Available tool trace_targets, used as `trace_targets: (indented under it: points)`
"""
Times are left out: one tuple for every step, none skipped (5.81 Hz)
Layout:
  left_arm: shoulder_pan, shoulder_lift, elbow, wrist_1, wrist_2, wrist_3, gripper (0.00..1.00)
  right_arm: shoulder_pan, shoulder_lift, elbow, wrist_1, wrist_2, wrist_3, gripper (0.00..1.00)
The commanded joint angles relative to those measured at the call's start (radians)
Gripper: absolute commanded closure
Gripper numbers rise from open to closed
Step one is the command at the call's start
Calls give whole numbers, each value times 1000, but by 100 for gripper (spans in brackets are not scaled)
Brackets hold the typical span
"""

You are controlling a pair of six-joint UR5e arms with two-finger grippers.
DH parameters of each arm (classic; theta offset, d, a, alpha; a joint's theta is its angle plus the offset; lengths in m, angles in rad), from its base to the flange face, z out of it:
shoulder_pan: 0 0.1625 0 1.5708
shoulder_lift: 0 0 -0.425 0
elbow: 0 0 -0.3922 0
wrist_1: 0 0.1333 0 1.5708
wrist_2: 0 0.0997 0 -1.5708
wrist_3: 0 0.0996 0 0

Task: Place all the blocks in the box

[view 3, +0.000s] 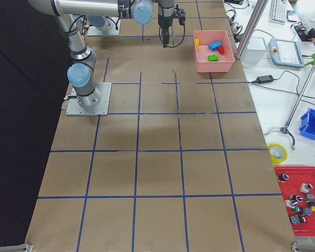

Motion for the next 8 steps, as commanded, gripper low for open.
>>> trace_targets:
  points:
    - [0, 0, 3, -1, 1, -21, 0, 2, 17, 9, -21, -6, 2, 0]
    - [0, 0, 4, 1, 2, -22, 0, 2, 14, 48, -49, -6, 20, 0]
    - [0, 0, 6, 1, 2, -31, 0, 5, 10, 88, -119, -16, 96, 0]
    - [0, -2, 6, 1, 2, -54, 0, 3, 4, 88, -125, -120, 92, 0]
    - [0, -2, 6, 1, 2, -56, 0, 6, -30, 73, -106, -144, 94, 0]
    - [0, -3, 3, 1, 2, -56, 0, 9, -61, 23, -34, -138, 106, 0]
    - [0, -2, 3, 2, 2, -56, 0, 9, -59, -40, 47, -136, 106, 0]
    - [0, -2, 1, 1, 2, -56, 0, 9, -62, -43, 49, -135, 103, 0]
